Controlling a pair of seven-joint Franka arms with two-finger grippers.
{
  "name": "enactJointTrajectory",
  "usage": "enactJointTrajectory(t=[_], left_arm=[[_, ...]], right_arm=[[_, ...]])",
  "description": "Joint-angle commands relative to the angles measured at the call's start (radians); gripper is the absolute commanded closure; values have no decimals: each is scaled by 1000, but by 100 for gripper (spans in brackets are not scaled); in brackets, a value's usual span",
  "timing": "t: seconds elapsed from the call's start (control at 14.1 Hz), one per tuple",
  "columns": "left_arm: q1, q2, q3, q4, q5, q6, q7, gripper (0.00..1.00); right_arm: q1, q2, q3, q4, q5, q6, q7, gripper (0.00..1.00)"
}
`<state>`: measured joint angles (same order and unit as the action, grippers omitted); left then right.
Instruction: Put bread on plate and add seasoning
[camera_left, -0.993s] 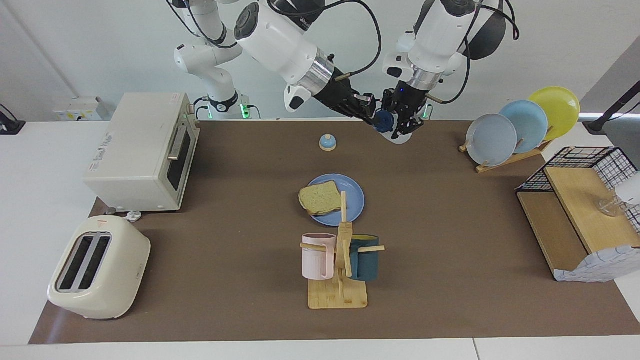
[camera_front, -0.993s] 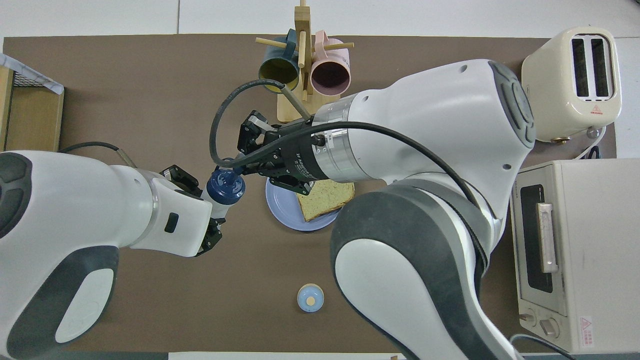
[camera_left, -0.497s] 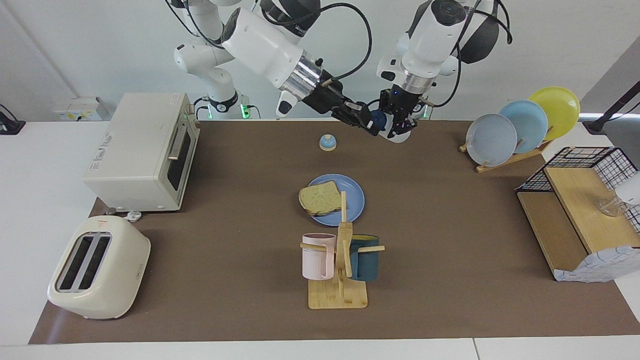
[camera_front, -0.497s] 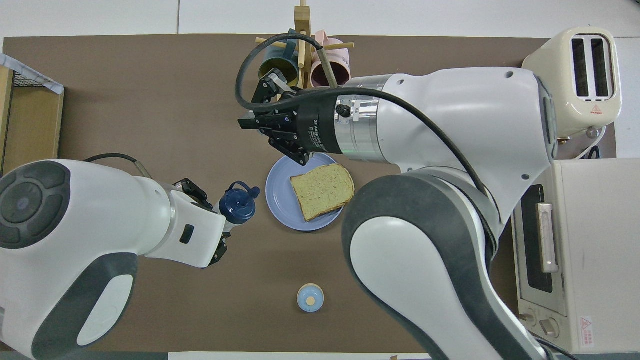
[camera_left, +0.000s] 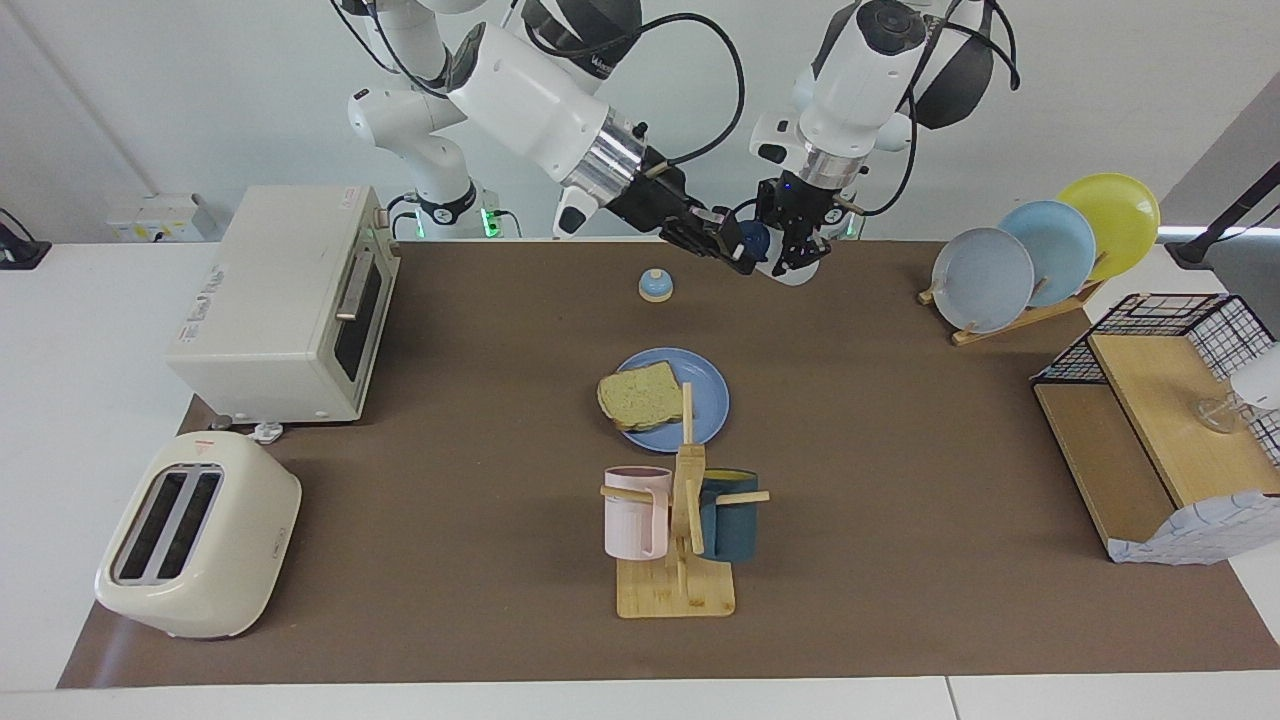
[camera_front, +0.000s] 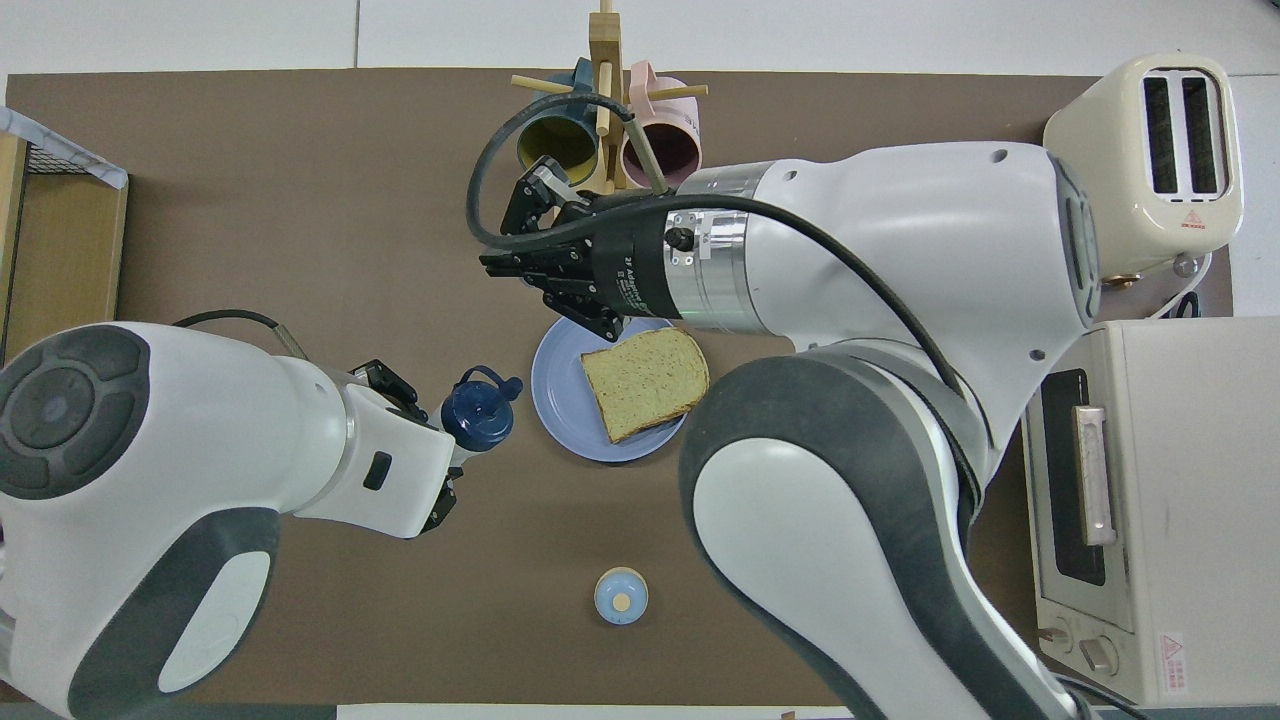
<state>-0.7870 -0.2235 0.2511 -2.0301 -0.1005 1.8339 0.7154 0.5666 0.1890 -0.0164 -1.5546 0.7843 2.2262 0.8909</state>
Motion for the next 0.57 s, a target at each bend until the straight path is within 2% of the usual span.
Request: enactJointTrajectory(t=[0.0, 0.28, 0.5], left_arm=[[-9, -28, 10, -19, -12, -8, 13, 100], [-11, -28, 10, -19, -12, -8, 13, 100], [-11, -28, 10, -19, -12, -8, 13, 100]], right_arm=[[-2, -32, 6, -25, -117, -83, -52, 50], [15, -42, 9, -21, -171, -128, -52, 52], [18, -54, 9, -12, -180, -172, -49, 59]])
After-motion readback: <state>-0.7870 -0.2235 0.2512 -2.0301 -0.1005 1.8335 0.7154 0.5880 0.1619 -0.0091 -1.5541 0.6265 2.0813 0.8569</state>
